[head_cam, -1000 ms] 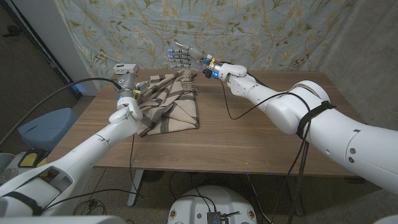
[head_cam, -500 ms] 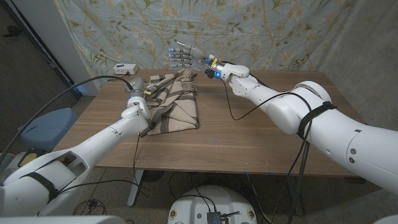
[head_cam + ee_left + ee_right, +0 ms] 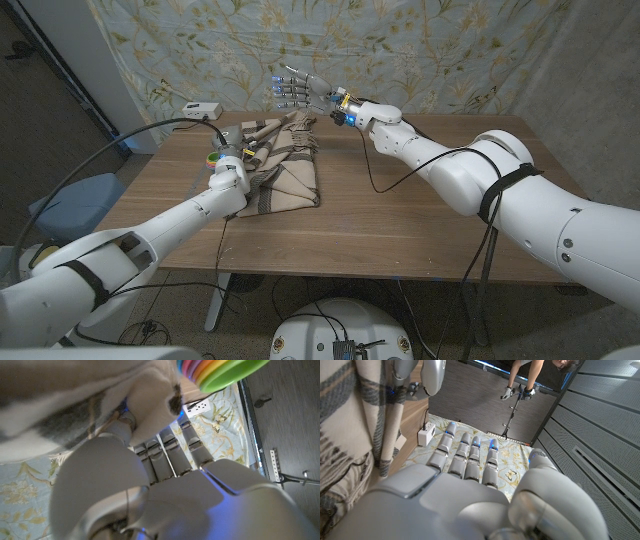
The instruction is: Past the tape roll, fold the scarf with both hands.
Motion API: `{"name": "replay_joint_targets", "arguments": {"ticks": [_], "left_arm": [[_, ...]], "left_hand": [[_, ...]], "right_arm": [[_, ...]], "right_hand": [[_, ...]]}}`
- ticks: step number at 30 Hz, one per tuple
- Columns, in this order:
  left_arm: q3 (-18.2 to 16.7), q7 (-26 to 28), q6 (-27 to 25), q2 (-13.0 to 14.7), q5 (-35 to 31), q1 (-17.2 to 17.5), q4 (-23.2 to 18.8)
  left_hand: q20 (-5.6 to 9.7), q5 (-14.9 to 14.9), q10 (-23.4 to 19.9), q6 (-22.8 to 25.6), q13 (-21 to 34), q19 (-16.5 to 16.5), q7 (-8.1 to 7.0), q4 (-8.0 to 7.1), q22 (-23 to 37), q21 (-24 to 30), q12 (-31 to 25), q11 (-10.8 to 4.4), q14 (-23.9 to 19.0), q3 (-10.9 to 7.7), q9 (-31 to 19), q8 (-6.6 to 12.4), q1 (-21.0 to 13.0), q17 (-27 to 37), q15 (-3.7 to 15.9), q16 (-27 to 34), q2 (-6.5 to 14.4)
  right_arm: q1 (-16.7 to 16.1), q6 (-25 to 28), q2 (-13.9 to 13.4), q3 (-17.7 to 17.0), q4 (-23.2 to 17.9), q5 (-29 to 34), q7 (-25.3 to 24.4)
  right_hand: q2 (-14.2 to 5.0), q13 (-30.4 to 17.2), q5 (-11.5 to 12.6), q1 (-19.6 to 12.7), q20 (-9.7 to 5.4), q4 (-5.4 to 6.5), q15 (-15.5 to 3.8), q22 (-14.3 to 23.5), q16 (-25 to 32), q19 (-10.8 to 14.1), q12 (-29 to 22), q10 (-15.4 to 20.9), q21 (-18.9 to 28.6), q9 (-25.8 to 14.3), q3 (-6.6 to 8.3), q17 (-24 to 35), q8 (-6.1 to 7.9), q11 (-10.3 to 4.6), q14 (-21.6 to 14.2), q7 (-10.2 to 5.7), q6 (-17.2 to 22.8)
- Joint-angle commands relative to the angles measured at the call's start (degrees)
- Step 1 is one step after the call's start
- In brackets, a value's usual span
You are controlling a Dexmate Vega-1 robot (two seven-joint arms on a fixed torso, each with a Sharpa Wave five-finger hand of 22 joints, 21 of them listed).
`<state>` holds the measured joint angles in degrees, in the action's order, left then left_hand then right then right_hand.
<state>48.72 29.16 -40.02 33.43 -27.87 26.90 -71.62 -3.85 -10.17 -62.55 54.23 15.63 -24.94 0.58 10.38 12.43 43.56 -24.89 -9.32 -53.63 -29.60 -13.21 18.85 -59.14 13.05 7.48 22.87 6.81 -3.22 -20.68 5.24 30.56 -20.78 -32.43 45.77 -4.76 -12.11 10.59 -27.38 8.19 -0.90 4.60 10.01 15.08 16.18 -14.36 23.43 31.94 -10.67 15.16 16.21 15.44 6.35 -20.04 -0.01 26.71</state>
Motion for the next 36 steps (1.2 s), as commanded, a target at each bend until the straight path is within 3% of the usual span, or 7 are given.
{"name": "replay_joint_targets", "arguments": {"ticks": [1,8,19,25,29,33,36], "left_arm": [[-1.4,10.0,-0.1,0.6,-2.8,0.9,-0.4],[-0.2,11.7,-3.8,3.4,-9.1,-1.3,-1.5],[7.0,6.3,-1.7,4.6,-19.4,-10.2,7.3],[11.6,5.8,1.2,0.5,-23.4,-16.6,18.6],[15.1,7.6,4.2,-4.0,-24.5,-21.4,29.7],[18.9,10.4,9.3,-11.6,-22.0,-27.1,46.4],[24.3,5.9,13.8,-13.2,-19.8,-30.2,51.4]], "left_hand": [[0.64,0.3,-1.4,0.7,1.4,-0.1,1.12,-0.47,0.2,0.8,-1.2,-1.37,-0.5,0.39,-0.9,0.68,-2.4,0.9,5.55,1.0,1.4],[0.91,0.4,-1.5,1.0,2.6,-0.1,1.07,-0.4,0.2,1.4,-2.1,-1.27,-0.4,0.77,-1.5,0.92,-3.2,0.9,5.59,0.9,1.5],[1.63,0.4,-1.4,1.4,4.1,0.2,0.07,-0.49,0.3,2.0,-3.2,-1.55,-0.4,1.53,-2.2,1.2,-3.9,0.8,5.75,0.6,1.3],[2.31,0.4,-0.8,1.7,4.9,0.3,-0.44,-0.56,0.3,2.5,-3.4,-1.46,-0.4,1.91,-2.2,1.17,-4.4,0.7,5.81,0.4,1.2],[2.7,0.4,-0.8,1.8,5.2,0.2,-0.63,-0.48,0.3,2.8,-3.6,-1.5,-0.3,2.12,-2.1,1.16,-4.7,0.6,5.97,0.3,1.1],[2.94,0.4,-0.7,1.9,5.5,0.2,-0.72,-0.64,0.3,3.0,-3.7,-1.85,-0.3,2.35,-2.1,1.14,-4.8,0.5,5.9,0.2,1.1],[3.04,0.4,-0.5,2.0,5.8,0.2,-0.93,-0.72,0.3,3.2,-3.8,-2.0,-0.4,2.5,-2.1,1.11,-4.9,0.4,5.9,0.1,1.1]], "right_arm": [[0.0,0.6,0.2,0.0,0.0,0.2,-0.7],[-0.8,0.0,0.1,-0.9,-0.4,-0.9,0.9],[-3.6,-0.7,-1.4,-2.0,-5.9,-3.7,5.8],[-7.6,1.8,-4.4,-1.1,-15.4,-4.5,5.0],[-9.5,2.8,-6.5,-0.4,-20.4,-4.8,3.5],[-10.2,3.5,-7.7,0.1,-22.4,-5.2,2.2],[-10.1,3.5,-8.1,0.4,-22.4,-5.5,1.8]], "right_hand": [[-0.38,-0.2,0.1,0.2,0.37,-0.18,-0.04,0.1,0.2,0.4,0.3,0.1,-0.3,-0.1,0.19,0.1,-0.36,-0.39,-0.2,0.14,0.2],[-0.52,-0.2,0.1,0.2,0.33,-0.24,-0.04,0.1,0.3,0.5,0.3,0.1,-0.4,-0.2,0.2,0.1,-0.55,-0.48,-0.2,0.2,0.1],[-0.52,-0.3,0.1,0.4,0.22,-0.36,-0.03,0.1,0.3,0.7,0.4,0.2,-0.6,-0.2,0.1,0.1,-0.8,-0.34,-0.3,0.51,0.1],[-0.45,-0.3,0.0,0.6,0.21,-0.37,0.01,0.1,0.2,0.6,0.6,-0.1,-0.7,-0.2,0.02,0.1,-0.99,-0.36,0.0,0.54,0.0],[-0.41,-0.3,0.0,0.8,0.2,-0.38,0.09,0.1,0.1,0.6,0.7,-0.2,-0.9,-0.2,-0.04,0.0,-1.16,-0.23,0.2,0.54,-0.1],[-0.38,-0.3,0.0,0.9,0.17,-0.39,0.1,0.1,0.1,0.5,0.7,-0.3,-1.0,-0.2,-0.08,0.0,-1.26,-0.27,0.2,0.5,-0.2],[-0.39,-0.3,0.0,0.9,0.11,-0.4,0.13,0.1,0.1,0.5,0.8,-0.4,-1.0,-0.2,-0.09,0.0,-1.32,-0.34,0.3,0.49,-0.2]]}}
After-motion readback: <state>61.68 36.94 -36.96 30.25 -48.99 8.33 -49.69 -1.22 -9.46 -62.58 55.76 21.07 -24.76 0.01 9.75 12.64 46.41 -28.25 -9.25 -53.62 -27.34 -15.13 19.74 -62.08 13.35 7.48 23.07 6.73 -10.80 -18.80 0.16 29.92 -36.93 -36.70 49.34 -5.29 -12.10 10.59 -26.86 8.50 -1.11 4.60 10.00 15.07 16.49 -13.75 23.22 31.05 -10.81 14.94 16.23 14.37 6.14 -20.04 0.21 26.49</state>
